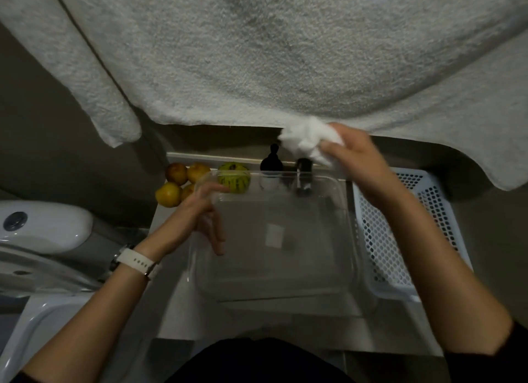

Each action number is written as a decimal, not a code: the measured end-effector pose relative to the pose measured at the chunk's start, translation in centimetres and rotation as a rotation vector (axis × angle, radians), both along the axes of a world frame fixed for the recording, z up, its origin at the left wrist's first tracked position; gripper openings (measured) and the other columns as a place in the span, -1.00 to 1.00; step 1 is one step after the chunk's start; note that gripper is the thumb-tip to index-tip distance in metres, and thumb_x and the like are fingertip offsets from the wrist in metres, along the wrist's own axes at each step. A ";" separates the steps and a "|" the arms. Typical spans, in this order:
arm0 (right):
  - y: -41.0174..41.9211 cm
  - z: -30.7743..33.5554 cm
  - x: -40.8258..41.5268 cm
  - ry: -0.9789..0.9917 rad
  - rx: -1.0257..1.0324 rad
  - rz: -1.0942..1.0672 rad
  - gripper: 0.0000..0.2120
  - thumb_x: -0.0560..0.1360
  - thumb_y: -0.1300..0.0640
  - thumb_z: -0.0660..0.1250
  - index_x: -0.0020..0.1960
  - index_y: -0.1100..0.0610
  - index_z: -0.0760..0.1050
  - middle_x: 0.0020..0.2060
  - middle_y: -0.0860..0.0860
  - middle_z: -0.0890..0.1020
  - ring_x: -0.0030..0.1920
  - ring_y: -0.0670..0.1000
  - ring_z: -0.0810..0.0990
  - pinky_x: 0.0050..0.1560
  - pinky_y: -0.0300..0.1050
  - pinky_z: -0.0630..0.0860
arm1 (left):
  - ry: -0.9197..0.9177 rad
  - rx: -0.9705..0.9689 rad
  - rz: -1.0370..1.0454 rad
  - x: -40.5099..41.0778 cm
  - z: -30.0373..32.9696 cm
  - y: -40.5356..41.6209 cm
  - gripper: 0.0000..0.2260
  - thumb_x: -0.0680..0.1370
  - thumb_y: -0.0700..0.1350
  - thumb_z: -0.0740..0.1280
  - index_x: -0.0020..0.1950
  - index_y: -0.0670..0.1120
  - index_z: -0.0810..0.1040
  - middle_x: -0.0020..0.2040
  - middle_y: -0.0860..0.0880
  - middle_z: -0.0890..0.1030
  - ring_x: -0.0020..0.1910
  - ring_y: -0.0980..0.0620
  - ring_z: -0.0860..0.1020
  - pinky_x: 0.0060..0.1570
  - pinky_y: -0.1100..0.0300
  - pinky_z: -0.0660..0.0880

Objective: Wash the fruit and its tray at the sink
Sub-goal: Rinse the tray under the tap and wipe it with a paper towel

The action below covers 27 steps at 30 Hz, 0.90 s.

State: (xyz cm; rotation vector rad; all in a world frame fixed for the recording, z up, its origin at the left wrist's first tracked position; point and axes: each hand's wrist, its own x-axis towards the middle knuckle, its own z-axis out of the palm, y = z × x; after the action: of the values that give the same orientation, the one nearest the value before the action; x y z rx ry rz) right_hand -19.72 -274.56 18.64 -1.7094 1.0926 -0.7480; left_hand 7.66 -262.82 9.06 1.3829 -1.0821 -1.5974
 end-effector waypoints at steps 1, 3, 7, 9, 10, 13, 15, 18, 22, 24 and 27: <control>-0.2 -0.3 1.5 0.060 -0.021 0.075 -0.80 0.57 0.30 0.23 0.16 0.29 0.53 -0.09 0.13 0.58 -0.13 0.00 0.49 -0.14 -0.15 0.39 | -0.014 -0.009 -0.033 -0.6 0.3 -0.4 -0.63 0.56 -0.08 0.10 0.38 -0.05 0.32 -0.29 -0.39 0.55 -0.40 -0.41 0.57 -0.42 -0.13 0.60; -0.1 -1.2 4.7 0.200 -0.115 0.254 -0.79 0.56 0.29 0.28 0.17 0.35 0.50 -0.07 0.13 0.55 -0.08 0.03 0.47 -0.09 -0.12 0.36 | -0.026 -0.035 -0.084 -1.8 0.9 -1.1 -0.62 0.60 -0.15 0.08 0.42 -0.10 0.26 -0.23 -0.43 0.54 -0.43 -0.34 0.58 -0.47 -0.08 0.59; 1.0 -4.0 9.0 0.555 -0.365 0.467 -0.65 0.61 0.06 0.21 0.33 0.22 0.37 0.20 0.16 0.51 0.18 0.12 0.47 0.14 0.01 0.40 | -0.139 -0.060 -0.099 -2.9 1.2 -1.8 -0.61 0.68 -0.25 0.03 0.51 -0.07 0.12 -0.24 -0.08 0.68 -0.48 -0.14 0.61 -0.53 0.10 0.56; 1.0 -4.7 9.0 0.629 -0.468 0.436 -0.66 0.61 0.04 0.21 0.30 0.21 0.36 0.18 0.17 0.49 0.17 0.15 0.46 0.11 0.06 0.39 | -0.157 -0.075 -0.088 -2.5 1.4 -1.6 -0.63 0.67 -0.28 -0.02 0.48 -0.07 0.19 -0.29 -0.18 0.65 -0.48 -0.21 0.59 -0.51 0.05 0.57; 0.9 -4.9 8.5 0.625 -0.501 0.412 -0.67 0.60 0.05 0.23 0.28 0.21 0.38 0.17 0.16 0.50 0.16 0.14 0.46 0.07 0.05 0.39 | -0.156 -0.075 -0.091 -2.2 1.6 -1.6 -0.64 0.67 -0.28 -0.03 0.45 -0.08 0.24 -0.30 -0.28 0.61 -0.47 -0.26 0.58 -0.49 0.01 0.58; 0.8 -5.9 6.4 0.580 -0.493 0.360 -0.69 0.56 0.08 0.31 0.23 0.20 0.41 0.14 0.15 0.52 0.12 0.14 0.50 0.02 0.00 0.40 | -0.145 -0.046 -0.100 -1.2 1.9 -1.3 -0.66 0.67 -0.27 -0.03 0.41 -0.09 0.31 -0.31 -0.48 0.51 -0.45 -0.36 0.56 -0.47 -0.01 0.58; 0.9 -6.2 4.8 0.589 -0.423 0.342 -0.71 0.54 0.08 0.33 0.20 0.19 0.43 0.13 0.15 0.53 0.10 0.13 0.51 0.03 0.00 0.44 | -0.135 -0.019 -0.073 -0.4 1.7 -1.2 -0.68 0.67 -0.27 -0.02 0.39 -0.12 0.32 -0.31 -0.50 0.49 -0.45 -0.35 0.56 -0.48 -0.02 0.57; 0.3 -6.5 1.0 0.611 -0.325 0.293 -0.75 0.56 0.08 0.30 0.18 0.18 0.42 0.11 0.12 0.53 0.08 0.11 0.53 0.03 0.00 0.44 | -0.100 0.037 -0.026 1.7 1.0 -1.0 -0.68 0.65 -0.25 0.01 0.38 -0.14 0.35 -0.31 -0.48 0.50 -0.44 -0.38 0.56 -0.44 -0.11 0.57; 0.1 -5.8 -4.4 0.132 0.204 0.163 -0.81 0.58 0.05 0.23 0.17 0.00 0.49 0.02 0.00 0.64 -0.01 -0.03 0.63 -0.02 -0.13 0.57 | -0.023 0.082 -0.072 3.1 0.7 -0.8 -0.65 0.55 -0.10 0.11 0.32 -0.08 0.43 -0.31 -0.47 0.53 -0.42 -0.40 0.57 -0.40 -0.04 0.58; 0.1 -5.7 -6.4 -0.239 0.429 0.022 -0.73 0.55 0.10 0.25 0.23 0.00 0.52 0.08 0.06 0.67 0.06 0.04 0.66 0.02 -0.11 0.60 | 0.008 0.084 -0.067 3.1 0.6 -0.9 -0.61 0.53 -0.11 0.11 0.34 -0.07 0.44 -0.29 -0.45 0.54 -0.37 -0.43 0.57 -0.37 -0.09 0.59; 0.9 -6.0 -7.1 -0.574 0.654 -0.107 -0.69 0.51 0.22 0.21 0.17 0.08 0.61 0.12 0.11 0.65 0.07 0.05 0.65 0.02 -0.09 0.62 | 0.041 0.077 -0.049 2.7 0.7 -1.0 -0.56 0.51 -0.11 0.10 0.39 -0.11 0.39 -0.25 -0.49 0.52 -0.31 -0.44 0.58 -0.33 -0.15 0.60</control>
State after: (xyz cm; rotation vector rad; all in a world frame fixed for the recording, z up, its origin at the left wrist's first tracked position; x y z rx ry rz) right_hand -26.78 -273.66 12.59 -0.8177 0.8858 -0.7713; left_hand 10.38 -263.80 9.78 1.3771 -1.0473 -1.7108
